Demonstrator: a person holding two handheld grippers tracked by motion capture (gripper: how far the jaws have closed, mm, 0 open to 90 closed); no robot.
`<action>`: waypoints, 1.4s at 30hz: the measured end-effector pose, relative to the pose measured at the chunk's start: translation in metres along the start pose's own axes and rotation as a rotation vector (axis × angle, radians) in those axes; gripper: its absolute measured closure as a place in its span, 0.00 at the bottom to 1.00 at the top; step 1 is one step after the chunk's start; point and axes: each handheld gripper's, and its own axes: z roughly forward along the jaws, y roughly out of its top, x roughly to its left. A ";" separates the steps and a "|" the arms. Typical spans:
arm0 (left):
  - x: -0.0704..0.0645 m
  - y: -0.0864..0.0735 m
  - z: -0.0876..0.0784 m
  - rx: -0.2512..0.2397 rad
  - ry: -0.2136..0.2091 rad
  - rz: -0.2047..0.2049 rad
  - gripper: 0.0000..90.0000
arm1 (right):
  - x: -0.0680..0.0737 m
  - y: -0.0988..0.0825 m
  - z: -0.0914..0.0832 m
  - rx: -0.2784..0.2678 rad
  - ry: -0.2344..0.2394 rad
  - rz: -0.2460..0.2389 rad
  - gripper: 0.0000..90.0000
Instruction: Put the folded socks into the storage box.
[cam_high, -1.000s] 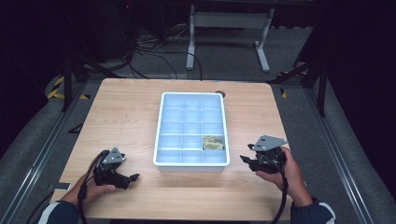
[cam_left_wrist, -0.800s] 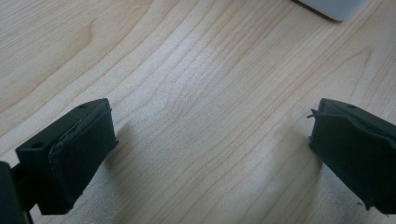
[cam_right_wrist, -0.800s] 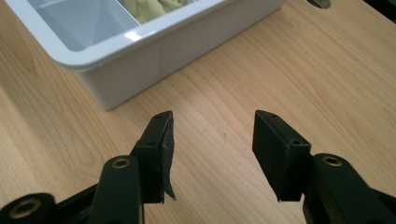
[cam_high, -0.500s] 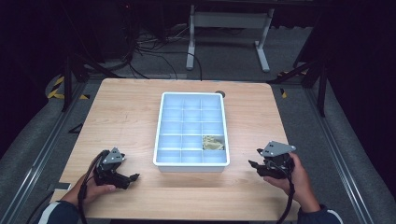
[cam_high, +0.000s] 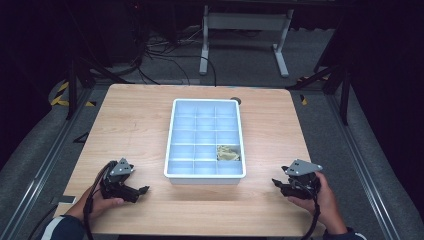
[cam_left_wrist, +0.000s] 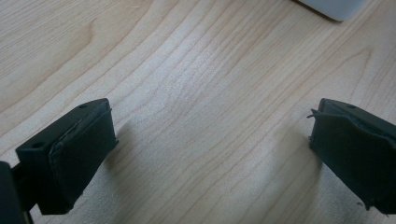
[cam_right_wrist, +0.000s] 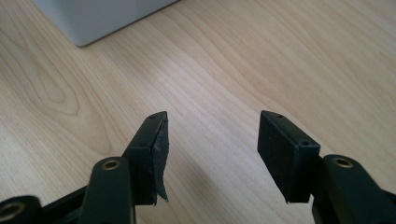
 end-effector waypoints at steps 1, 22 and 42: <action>0.000 0.000 0.000 0.001 -0.001 0.000 0.00 | 0.000 -0.004 0.000 -0.003 -0.003 0.009 0.49; 0.000 0.000 0.000 0.000 0.000 -0.001 0.00 | -0.008 -0.060 0.009 -0.085 0.073 0.221 0.38; 0.000 0.000 0.000 0.001 0.000 -0.001 0.00 | -0.006 -0.063 0.009 -0.089 0.034 0.251 0.31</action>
